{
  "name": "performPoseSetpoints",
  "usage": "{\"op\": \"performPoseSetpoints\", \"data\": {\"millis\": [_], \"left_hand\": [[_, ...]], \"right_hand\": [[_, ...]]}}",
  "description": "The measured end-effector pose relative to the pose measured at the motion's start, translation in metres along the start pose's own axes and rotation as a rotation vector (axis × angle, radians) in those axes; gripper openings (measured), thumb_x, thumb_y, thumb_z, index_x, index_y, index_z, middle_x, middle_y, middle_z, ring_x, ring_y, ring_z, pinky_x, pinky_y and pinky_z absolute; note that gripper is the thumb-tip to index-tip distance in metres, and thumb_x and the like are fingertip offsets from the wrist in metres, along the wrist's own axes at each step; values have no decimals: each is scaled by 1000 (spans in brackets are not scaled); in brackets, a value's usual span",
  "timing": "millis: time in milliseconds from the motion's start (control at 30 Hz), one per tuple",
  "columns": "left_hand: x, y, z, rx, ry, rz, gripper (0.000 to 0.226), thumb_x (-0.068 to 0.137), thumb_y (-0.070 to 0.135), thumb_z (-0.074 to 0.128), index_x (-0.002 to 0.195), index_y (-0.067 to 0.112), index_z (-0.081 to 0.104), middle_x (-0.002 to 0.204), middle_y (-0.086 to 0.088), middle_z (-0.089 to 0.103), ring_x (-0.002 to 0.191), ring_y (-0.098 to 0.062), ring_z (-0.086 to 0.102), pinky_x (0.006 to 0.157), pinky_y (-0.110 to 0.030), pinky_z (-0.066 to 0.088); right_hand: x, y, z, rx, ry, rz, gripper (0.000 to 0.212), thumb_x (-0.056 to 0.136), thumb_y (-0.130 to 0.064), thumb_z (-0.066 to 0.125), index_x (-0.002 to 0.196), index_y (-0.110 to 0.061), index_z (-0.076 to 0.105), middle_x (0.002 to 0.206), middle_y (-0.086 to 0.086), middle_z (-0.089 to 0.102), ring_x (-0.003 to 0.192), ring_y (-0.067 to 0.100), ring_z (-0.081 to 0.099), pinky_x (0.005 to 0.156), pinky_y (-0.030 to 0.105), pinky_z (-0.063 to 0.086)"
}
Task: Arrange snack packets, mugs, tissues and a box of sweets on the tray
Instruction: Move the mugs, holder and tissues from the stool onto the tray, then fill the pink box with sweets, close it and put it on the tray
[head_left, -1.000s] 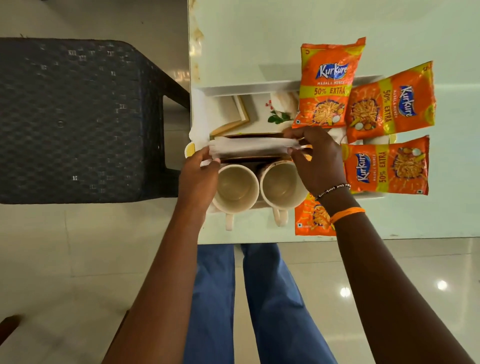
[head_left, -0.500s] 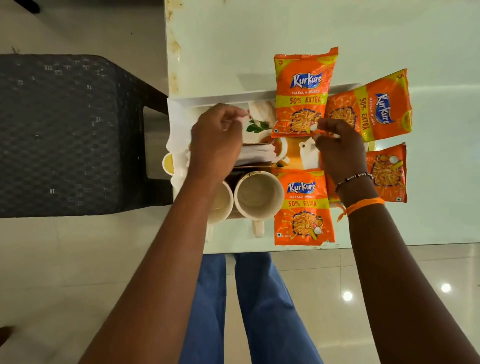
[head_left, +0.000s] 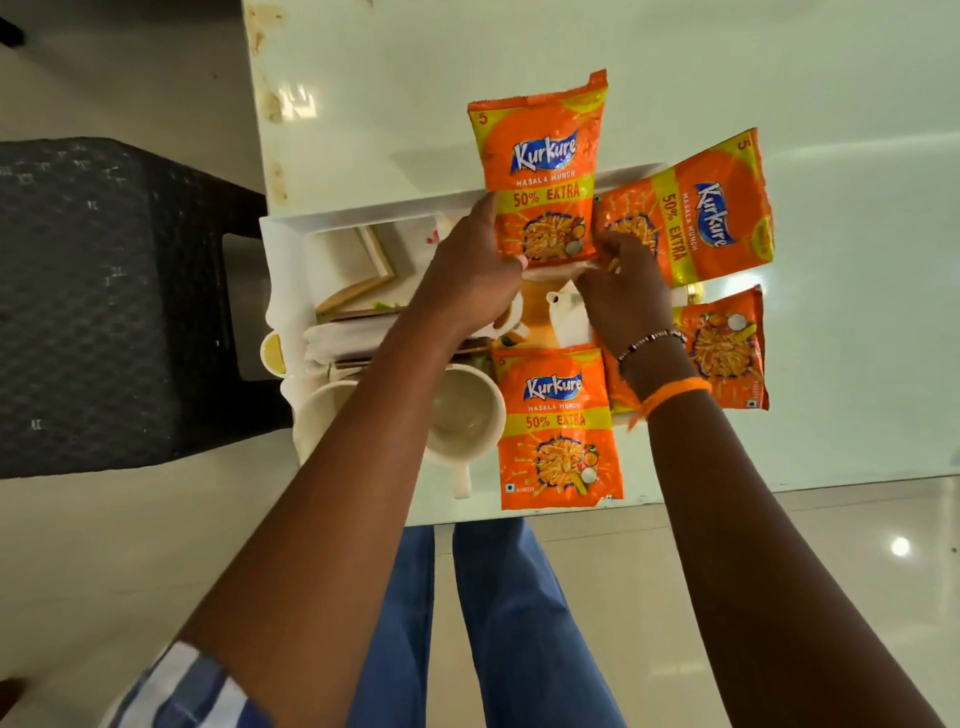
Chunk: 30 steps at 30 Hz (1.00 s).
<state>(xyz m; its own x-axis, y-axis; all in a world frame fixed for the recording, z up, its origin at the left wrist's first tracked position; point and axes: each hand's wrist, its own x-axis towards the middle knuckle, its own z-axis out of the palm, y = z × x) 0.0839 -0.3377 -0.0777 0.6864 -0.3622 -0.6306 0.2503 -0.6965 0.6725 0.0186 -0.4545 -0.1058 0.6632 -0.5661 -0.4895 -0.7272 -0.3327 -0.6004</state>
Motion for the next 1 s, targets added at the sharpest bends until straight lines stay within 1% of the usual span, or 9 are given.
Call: {"op": "performPoseSetpoints", "data": {"millis": [33, 67, 133, 233, 333, 433, 567, 700, 1000], "left_hand": [[-6, 0, 4, 58, 41, 17, 57, 92, 17, 49, 143, 23, 25, 145, -3, 42, 129, -23, 44, 99, -36, 39], [-14, -1, 11, 103, 79, 45, 55, 91, 17, 50, 141, 22, 28, 143, -4, 43, 128, -22, 44, 96, -34, 39], [-36, -3, 31, 118, 83, 120, 51, 90, 16, 52, 138, 21, 34, 141, -5, 43, 127, -22, 43, 93, -31, 37], [-72, -12, 71, 158, -128, 185, 53, 88, 19, 55, 137, 20, 35, 144, -5, 38, 134, -22, 34, 103, -31, 31], [-95, -35, 105, 426, -353, 111, 77, 86, 29, 59, 146, 25, 10, 159, -5, 0, 145, -30, -4, 117, -45, 5], [-107, -55, 127, 675, -378, 129, 99, 83, 31, 64, 144, 30, -14, 155, -5, -27, 138, -38, -28, 111, -61, -6], [-106, -64, 138, 776, -243, 170, 99, 87, 19, 57, 140, 30, -26, 154, -9, -28, 136, -43, -28, 111, -66, -4], [-96, -62, 144, 768, -173, 173, 96, 87, 18, 57, 143, 26, -20, 154, -10, -25, 137, -43, -26, 110, -63, -4], [-90, -64, 142, 743, -148, 219, 95, 83, 20, 63, 146, 24, -8, 157, -9, -17, 141, -39, -21, 113, -57, -1]], "right_hand": [[-4, 4, -7, -41, 36, -42, 40, 83, -4, 54, 123, -7, 51, 131, 15, 52, 116, 27, 51, 71, 0, 33], [-8, 9, -16, -87, 77, -86, 35, 83, -3, 54, 118, -6, 55, 128, 16, 53, 114, 29, 52, 78, 4, 36], [-16, 20, -33, -187, 164, -148, 29, 81, -3, 55, 110, -7, 60, 124, 17, 55, 112, 33, 52, 91, 29, 42], [-22, 41, -56, -316, 270, -125, 32, 79, -5, 55, 110, -11, 59, 126, 16, 53, 113, 36, 45, 91, 40, 37], [-22, 57, -70, -344, 311, 1, 44, 77, -5, 55, 120, -12, 50, 129, 17, 46, 117, 38, 40, 93, 44, 36], [-19, 68, -79, -222, 289, 104, 58, 75, -8, 64, 128, -10, 39, 135, 19, 39, 120, 37, 42, 98, 42, 37], [-14, 70, -84, -31, 182, 212, 63, 78, -16, 69, 130, -13, 34, 127, 16, 55, 113, 31, 55, 90, 33, 42], [-7, 60, -86, -96, 179, 87, 60, 78, -13, 68, 129, -14, 35, 121, 16, 61, 108, 34, 59, 90, 39, 46], [-10, 66, -86, -170, 143, 10, 59, 80, -19, 65, 130, -12, 34, 130, 14, 53, 116, 35, 52, 95, 45, 44]]}}
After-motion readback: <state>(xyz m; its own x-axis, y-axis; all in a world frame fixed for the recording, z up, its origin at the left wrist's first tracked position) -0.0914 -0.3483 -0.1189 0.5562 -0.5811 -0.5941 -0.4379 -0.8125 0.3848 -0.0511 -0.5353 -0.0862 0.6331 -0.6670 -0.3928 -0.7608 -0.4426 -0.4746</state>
